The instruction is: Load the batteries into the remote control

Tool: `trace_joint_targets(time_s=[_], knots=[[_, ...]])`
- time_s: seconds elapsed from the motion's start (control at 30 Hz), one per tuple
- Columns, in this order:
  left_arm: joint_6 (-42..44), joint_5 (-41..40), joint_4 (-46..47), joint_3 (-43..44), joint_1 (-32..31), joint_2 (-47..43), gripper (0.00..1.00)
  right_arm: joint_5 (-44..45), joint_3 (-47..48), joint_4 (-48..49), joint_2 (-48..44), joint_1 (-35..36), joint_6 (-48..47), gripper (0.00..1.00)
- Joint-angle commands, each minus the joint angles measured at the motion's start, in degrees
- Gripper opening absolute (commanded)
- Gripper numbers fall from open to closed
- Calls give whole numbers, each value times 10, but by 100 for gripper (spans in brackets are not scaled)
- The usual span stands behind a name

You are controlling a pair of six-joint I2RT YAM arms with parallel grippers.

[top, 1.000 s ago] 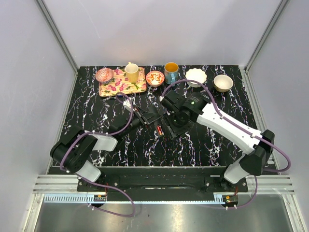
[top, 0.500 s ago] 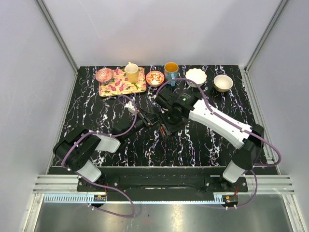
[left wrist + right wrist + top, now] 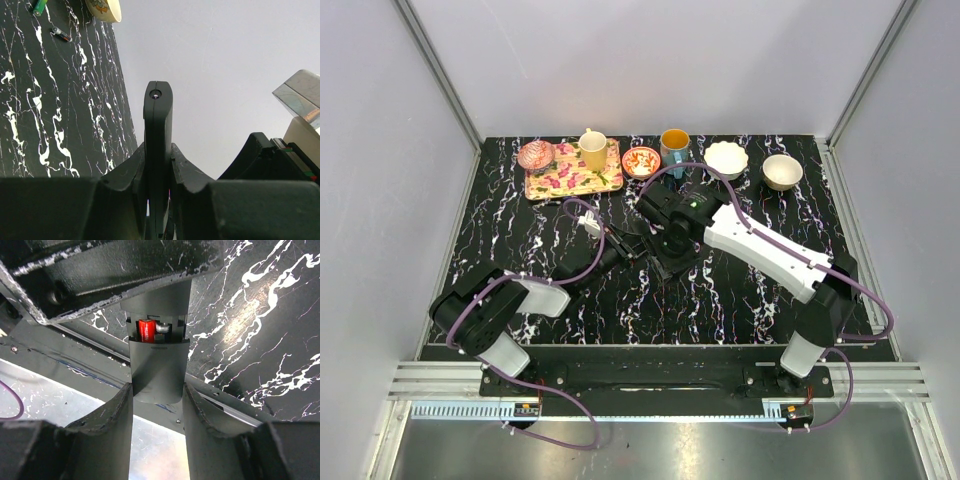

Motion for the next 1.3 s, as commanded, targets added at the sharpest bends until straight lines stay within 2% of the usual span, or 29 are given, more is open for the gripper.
trace_joint_targets(time_s=[0.0,0.9,1.17,1.27], knots=[[3,-23,22,12,-5,-25,0,5,27,13,7,5,1,0],[-22,-14,50,5,-16,-32,0,33,28,22,26,4,-11,0],[-41,-13,64,3,-17,-27,0,37,35,12,24,4,-11,15],[-48,-12,66,5,-17,-25,0,41,35,8,25,4,-13,18]])
